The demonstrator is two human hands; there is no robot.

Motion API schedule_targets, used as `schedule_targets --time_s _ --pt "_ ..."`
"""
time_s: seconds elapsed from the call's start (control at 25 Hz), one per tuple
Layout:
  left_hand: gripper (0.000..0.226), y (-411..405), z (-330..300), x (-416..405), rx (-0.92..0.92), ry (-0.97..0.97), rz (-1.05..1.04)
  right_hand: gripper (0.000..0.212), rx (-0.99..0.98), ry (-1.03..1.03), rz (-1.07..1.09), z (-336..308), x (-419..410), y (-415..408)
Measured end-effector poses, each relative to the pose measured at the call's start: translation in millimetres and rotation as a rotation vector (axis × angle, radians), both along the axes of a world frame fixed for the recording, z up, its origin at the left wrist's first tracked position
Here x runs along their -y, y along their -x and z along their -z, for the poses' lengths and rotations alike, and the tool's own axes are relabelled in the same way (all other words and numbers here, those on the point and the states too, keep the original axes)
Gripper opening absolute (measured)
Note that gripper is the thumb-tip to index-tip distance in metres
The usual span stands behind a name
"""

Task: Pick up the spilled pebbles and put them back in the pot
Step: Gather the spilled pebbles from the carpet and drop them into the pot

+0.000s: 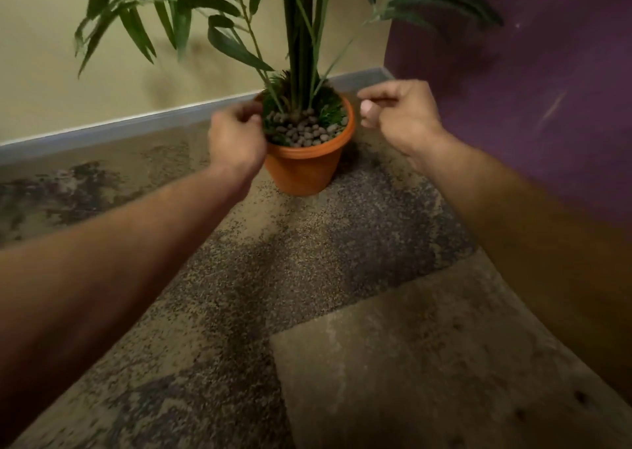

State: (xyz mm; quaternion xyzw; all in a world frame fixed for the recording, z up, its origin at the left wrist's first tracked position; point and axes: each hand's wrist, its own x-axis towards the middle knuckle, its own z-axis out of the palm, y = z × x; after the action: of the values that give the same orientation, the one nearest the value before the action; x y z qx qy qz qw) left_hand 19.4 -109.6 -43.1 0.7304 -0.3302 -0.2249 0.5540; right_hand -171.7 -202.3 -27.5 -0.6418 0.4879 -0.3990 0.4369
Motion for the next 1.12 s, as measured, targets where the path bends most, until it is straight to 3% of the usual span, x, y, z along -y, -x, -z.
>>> schedule_targets --time_s 0.12,0.28,0.44,0.6,0.76,0.92,1.12 --pt "0.019 45 34 -51 0.220 0.049 0.102 0.016 -0.010 0.014 -0.010 22 -43 48" --pt "0.019 128 68 -113 0.410 0.023 0.686 0.022 -0.126 -0.091 -0.037 62 -121 118" --pt "0.038 186 99 -159 0.565 -0.112 1.221 0.026 -0.241 -0.198 -0.031 95 -194 198" --pt "0.057 219 114 -185 0.853 -0.144 1.509 0.029 -0.467 -0.262 0.024 109 -259 252" --pt "0.063 224 127 -219 1.135 -0.201 1.689 0.050 -0.675 -0.363 -0.098 123 -325 272" --pt "0.046 221 136 -233 1.087 -0.289 1.764 0.059 -0.768 -0.365 -0.229 135 -368 262" --pt "0.019 222 140 -229 0.869 -0.173 1.825 0.032 -0.828 -0.224 -0.309 137 -367 253"
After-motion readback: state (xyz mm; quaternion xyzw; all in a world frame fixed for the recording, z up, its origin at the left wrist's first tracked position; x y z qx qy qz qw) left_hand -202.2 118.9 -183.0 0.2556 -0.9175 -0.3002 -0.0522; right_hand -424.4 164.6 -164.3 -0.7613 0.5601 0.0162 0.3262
